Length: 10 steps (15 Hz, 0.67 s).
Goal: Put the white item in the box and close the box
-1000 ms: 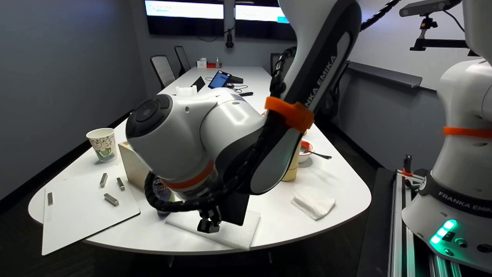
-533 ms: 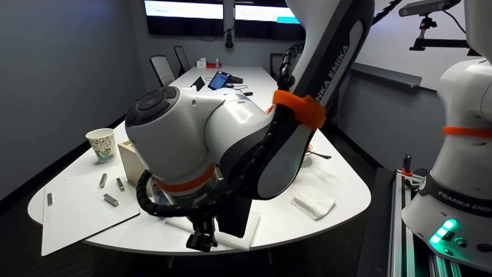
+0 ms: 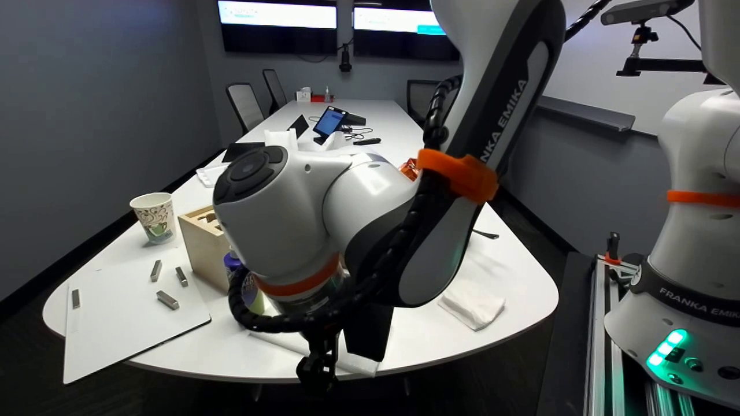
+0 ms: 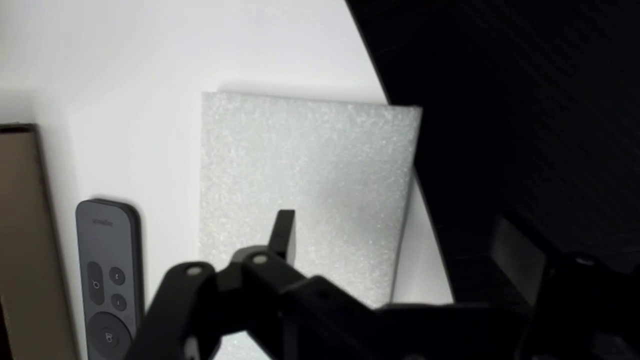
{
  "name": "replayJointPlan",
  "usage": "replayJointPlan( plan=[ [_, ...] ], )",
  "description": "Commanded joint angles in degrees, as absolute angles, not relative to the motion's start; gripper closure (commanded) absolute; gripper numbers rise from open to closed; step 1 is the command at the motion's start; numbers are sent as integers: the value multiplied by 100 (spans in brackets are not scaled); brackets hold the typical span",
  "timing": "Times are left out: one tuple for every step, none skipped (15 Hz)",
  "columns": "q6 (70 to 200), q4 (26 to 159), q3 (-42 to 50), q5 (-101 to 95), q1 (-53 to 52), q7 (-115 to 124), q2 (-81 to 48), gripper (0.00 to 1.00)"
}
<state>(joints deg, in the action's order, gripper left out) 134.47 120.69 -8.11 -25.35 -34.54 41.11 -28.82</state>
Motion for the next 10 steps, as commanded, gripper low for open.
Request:
replayJointPlan(
  plan=[
    [13358,12119,-732,-2502,-3464,4097,-2894,0],
    [13368,12107,-711,-2513,-3462,4093,-2935,0],
    [13360,12080,-701,-2496,-3459,4085,-2980,0],
    [13360,12068,-682,-2493,-3452,4072,-3022,0],
    [13374,12057,-678,-2471,-3442,4052,-3066,4],
    [13367,12042,-675,-2457,-3440,4036,-3105,25],
    [13361,12025,-670,-2446,-3437,4018,-3152,29],
    [13375,12009,-674,-2431,-3434,4002,-3201,29],
    [13371,12006,-674,-2421,-3437,3998,-3234,36],
    [13366,11993,-673,-2412,-3439,3989,-3271,46]
  ],
)
